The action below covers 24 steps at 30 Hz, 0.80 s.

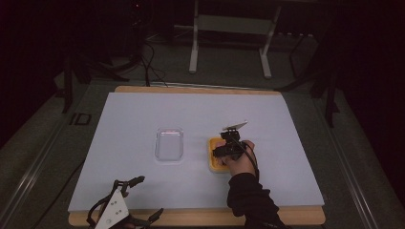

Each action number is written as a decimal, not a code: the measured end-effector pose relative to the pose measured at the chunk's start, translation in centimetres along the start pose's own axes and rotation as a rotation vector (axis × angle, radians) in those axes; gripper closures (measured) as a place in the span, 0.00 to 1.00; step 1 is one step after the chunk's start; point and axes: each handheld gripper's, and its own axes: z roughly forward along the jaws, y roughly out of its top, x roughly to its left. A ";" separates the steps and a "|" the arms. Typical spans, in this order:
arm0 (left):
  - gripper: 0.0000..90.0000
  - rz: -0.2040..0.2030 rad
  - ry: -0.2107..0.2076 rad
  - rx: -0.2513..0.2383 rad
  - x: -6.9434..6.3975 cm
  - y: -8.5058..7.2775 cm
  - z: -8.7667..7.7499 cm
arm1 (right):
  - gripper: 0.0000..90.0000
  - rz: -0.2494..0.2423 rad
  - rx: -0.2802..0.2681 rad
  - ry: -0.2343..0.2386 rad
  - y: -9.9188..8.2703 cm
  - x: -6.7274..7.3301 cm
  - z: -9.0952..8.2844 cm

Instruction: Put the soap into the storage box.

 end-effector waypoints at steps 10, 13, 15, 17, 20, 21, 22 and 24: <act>0.01 0.000 -0.004 0.002 0.0 0.0 0.0 | 0.41 -0.008 0.044 -0.019 0.4 0.4 1.9; 0.01 0.000 -0.004 0.003 0.0 0.0 0.0 | 0.41 -0.015 0.047 -0.024 0.4 0.5 2.1; 0.01 0.004 -0.003 0.000 0.0 0.0 0.0 | 0.40 -0.016 0.050 -0.019 0.5 0.4 2.1; 0.01 0.003 -0.003 0.000 0.0 0.0 0.0 | 0.39 -0.018 0.047 -0.020 0.6 0.5 2.0; 0.01 0.002 -0.005 0.002 0.0 0.0 0.0 | 0.34 -0.042 0.045 -0.005 1.1 0.6 1.2; 0.01 0.002 -0.005 0.002 0.0 0.0 0.0 | 0.34 -0.042 0.045 -0.005 1.1 0.6 1.2; 0.01 0.003 -0.005 0.001 0.0 0.0 0.0 | 0.34 -0.050 0.023 -0.007 1.3 0.5 0.4; 0.01 0.003 -0.005 0.003 0.0 0.0 0.0 | 0.33 -0.059 0.024 -0.004 1.4 0.3 0.1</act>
